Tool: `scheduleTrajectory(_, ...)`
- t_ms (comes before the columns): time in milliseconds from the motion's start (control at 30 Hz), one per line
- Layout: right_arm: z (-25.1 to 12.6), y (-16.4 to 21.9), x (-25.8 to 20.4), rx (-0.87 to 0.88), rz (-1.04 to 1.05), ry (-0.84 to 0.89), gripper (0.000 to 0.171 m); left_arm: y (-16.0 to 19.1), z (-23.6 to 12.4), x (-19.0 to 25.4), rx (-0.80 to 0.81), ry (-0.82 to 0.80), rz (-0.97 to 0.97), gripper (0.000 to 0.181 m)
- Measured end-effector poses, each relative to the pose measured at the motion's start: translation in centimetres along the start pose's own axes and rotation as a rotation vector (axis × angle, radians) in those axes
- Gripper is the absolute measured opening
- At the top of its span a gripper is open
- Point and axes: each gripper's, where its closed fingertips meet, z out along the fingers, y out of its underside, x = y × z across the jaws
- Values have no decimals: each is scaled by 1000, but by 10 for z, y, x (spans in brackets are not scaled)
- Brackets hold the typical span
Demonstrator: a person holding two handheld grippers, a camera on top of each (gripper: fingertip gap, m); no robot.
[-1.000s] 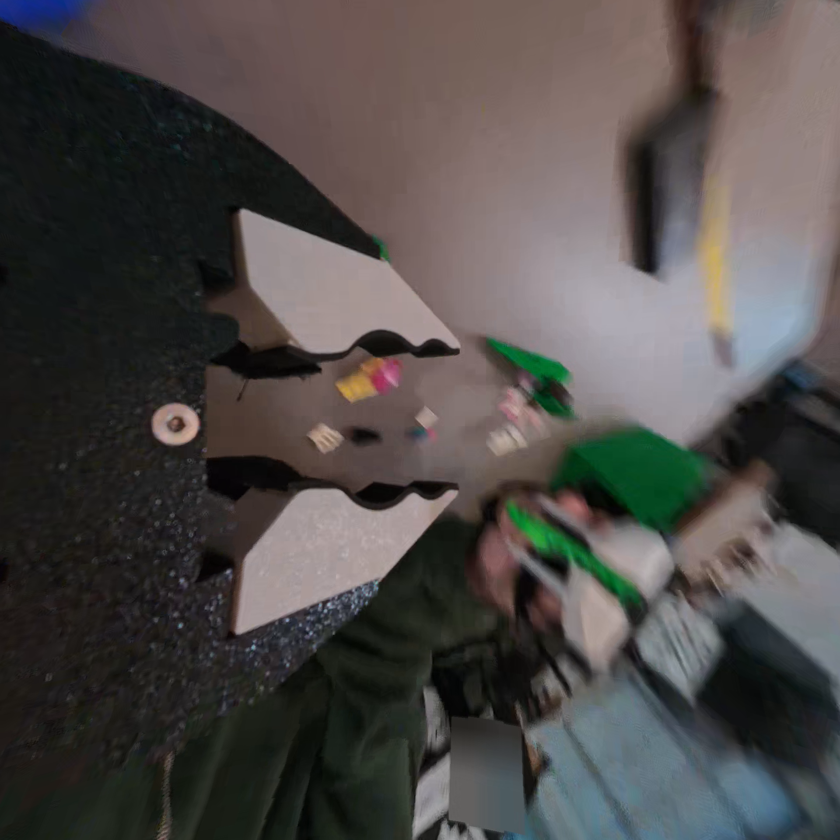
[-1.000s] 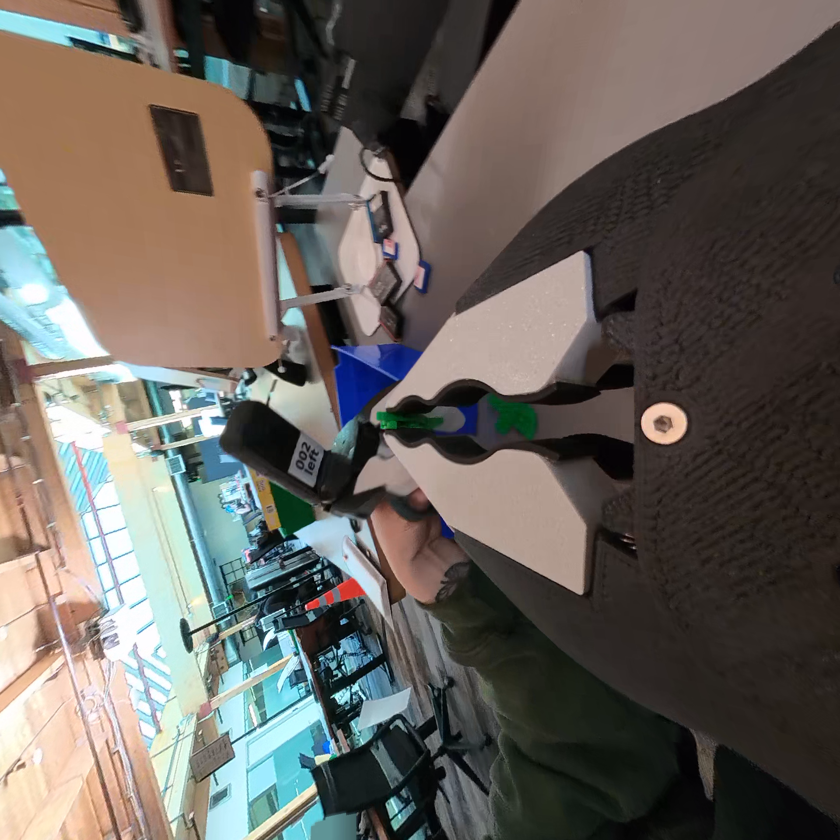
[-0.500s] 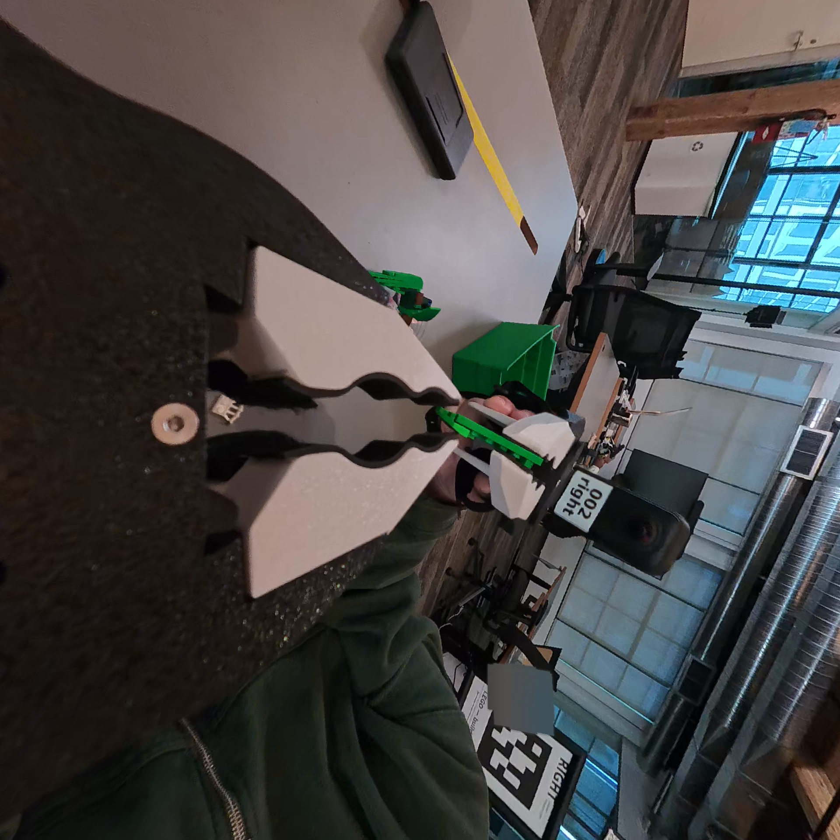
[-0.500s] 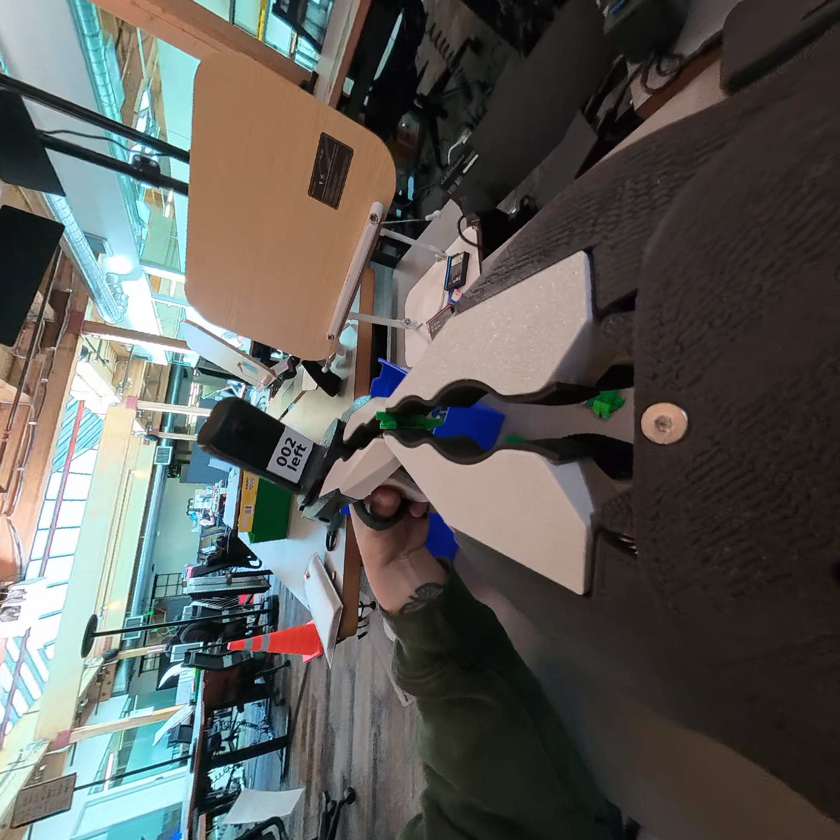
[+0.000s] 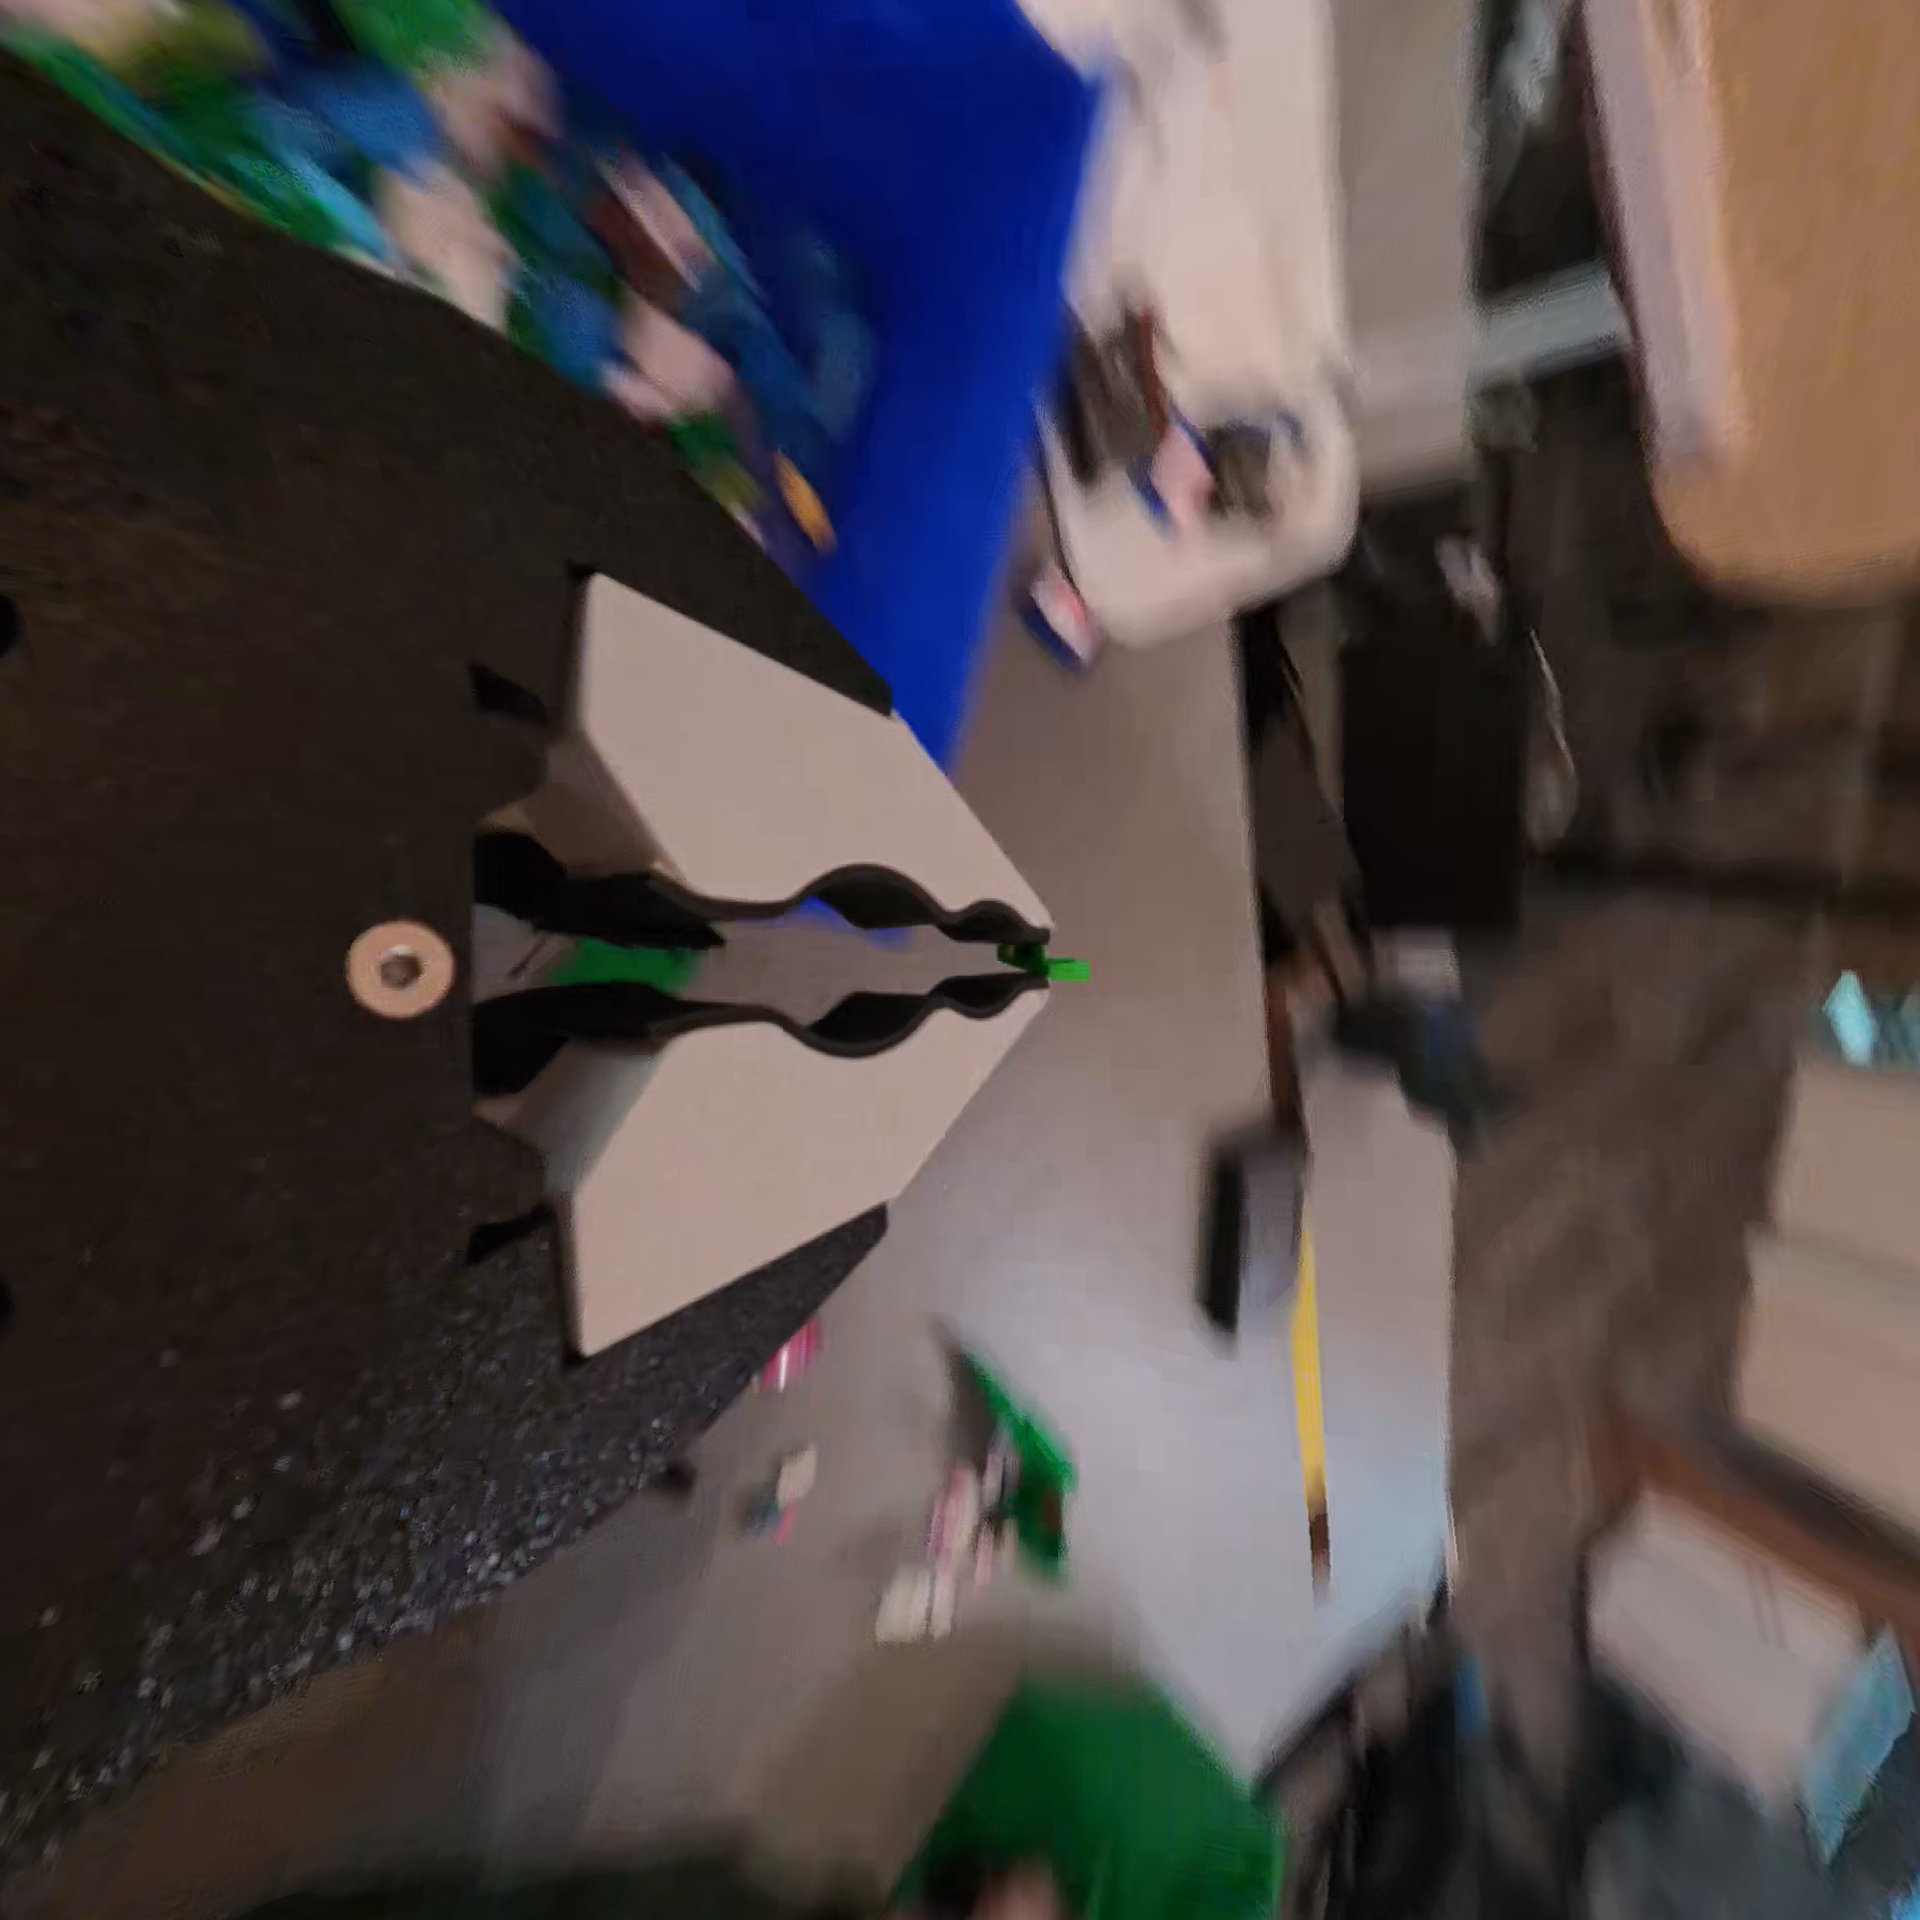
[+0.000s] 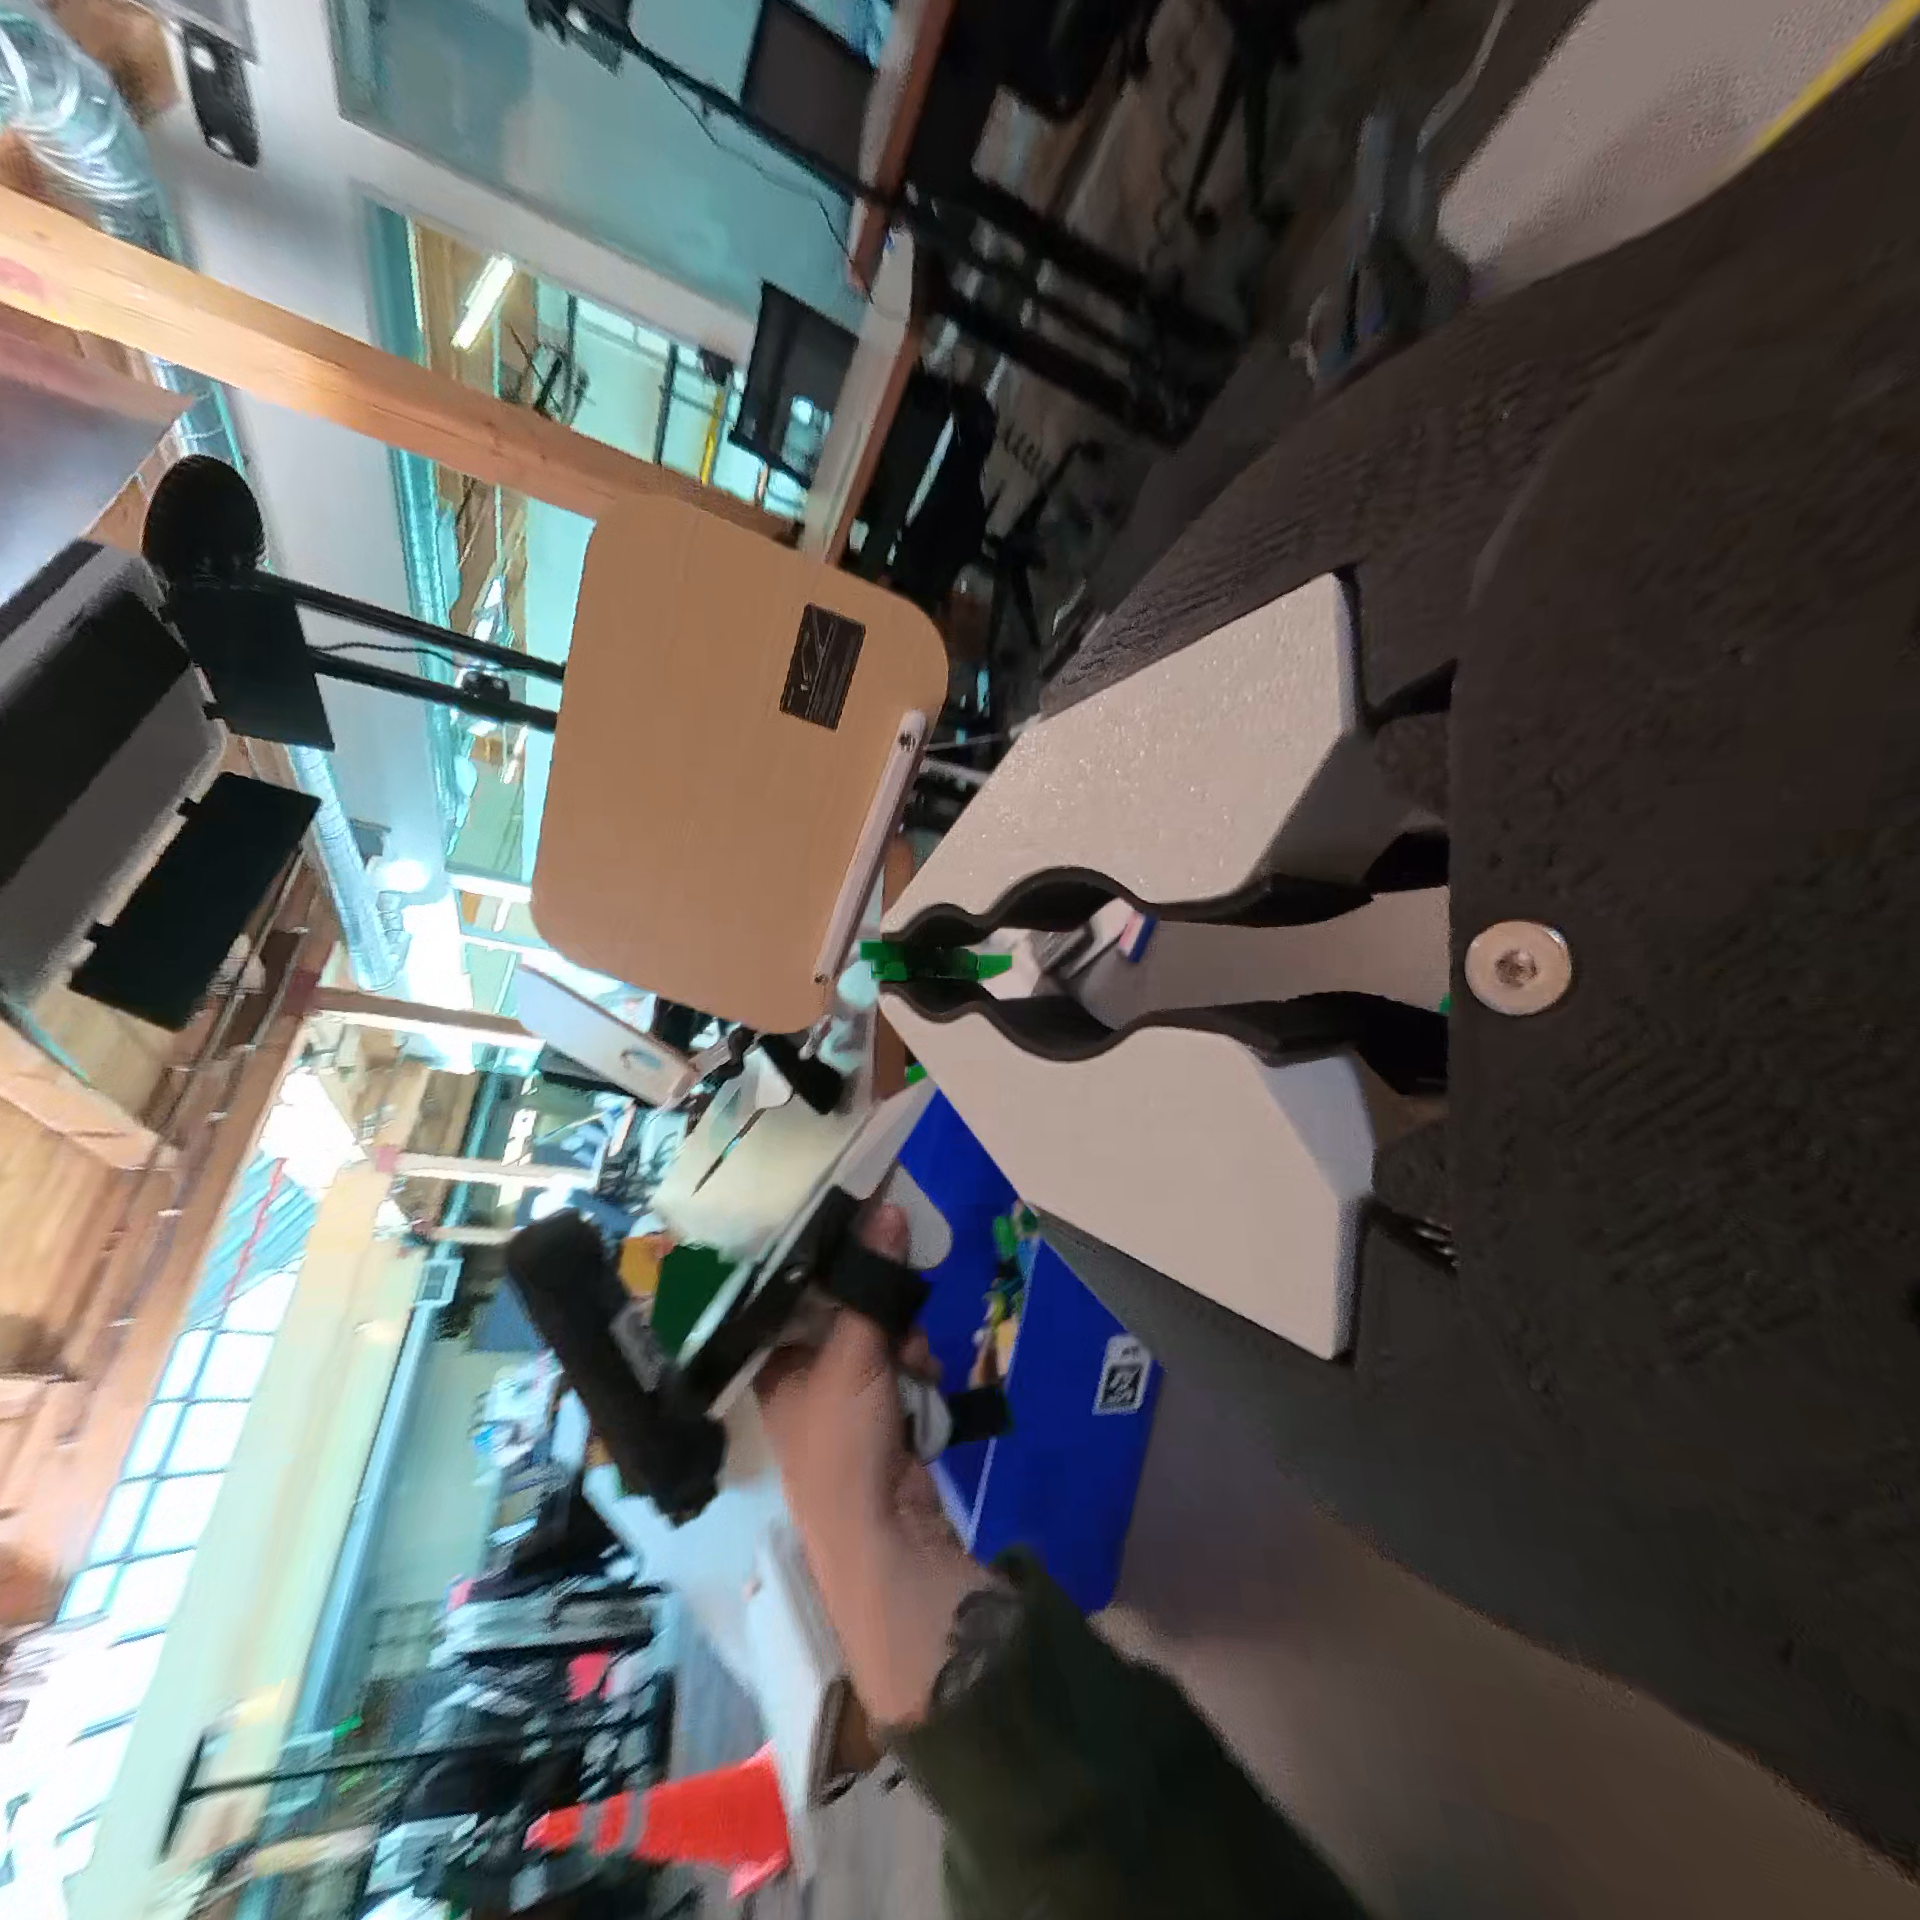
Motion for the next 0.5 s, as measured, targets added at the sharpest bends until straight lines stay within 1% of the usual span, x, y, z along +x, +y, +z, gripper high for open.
scheduleTrajectory(33, 0, -1, 1, 20, 46, -10, 3, 11, -4, -30, -46, -114, -47, 3)
scheduleTrajectory(67, 0, -3, 1, 41, 87, -23, 3, 21, -7, -55, -78, -207, -102, 21)
scheduleTrajectory(100, -1, -5, 1, 62, 123, -35, 3, 31, -9, -76, -106, -284, -154, 53)
scheduleTrajectory(133, -1, -7, 1, 84, 156, -47, 3, 40, -10, -88, -138, -329, -178, 65)
scheduleTrajectory(167, -1, -10, 0, 107, 184, -62, 4, 44, -10, -95, -151, -363, -167, 70)
scheduleTrajectory(233, -2, -15, -2, 151, 239, -97, 4, 42, -12, -100, -166, -432, -112, 89)
scheduleTrajectory(267, -2, -19, -4, 176, 263, -117, 4, 36, -9, -90, -156, -409, -71, 98)
scheduleTrajectory(300, -3, -23, -7, 206, 286, -142, 4, 22, -2, -66, -104, -305, -23, 98)
scheduleTrajectory(333, -4, -27, -10, 236, 309, -168, 3, 5, 6, -26, -21, -111, 12, 91)
scheduleTrajectory(367, -4, -31, -14, 265, 332, -196, 3, -13, 6, 26, 73, 152, 31, 75)
scheduleTrajectory(400, -5, -36, -17, 294, 353, -225, 3, -29, -6, 80, 164, 435, 38, 60)
scheduleTrajectory(433, -6, -40, -20, 321, 371, -249, 3, -41, -24, 123, 237, 680, 38, 52)
scheduleTrajectory(467, -7, -43, -23, 343, 387, -267, 3, -47, -40, 153, 278, 844, 36, 44)
scheduleTrajectory(500, -8, -46, -25, 360, 400, -284, 4, -47, -48, 174, 288, 942, 55, 44)
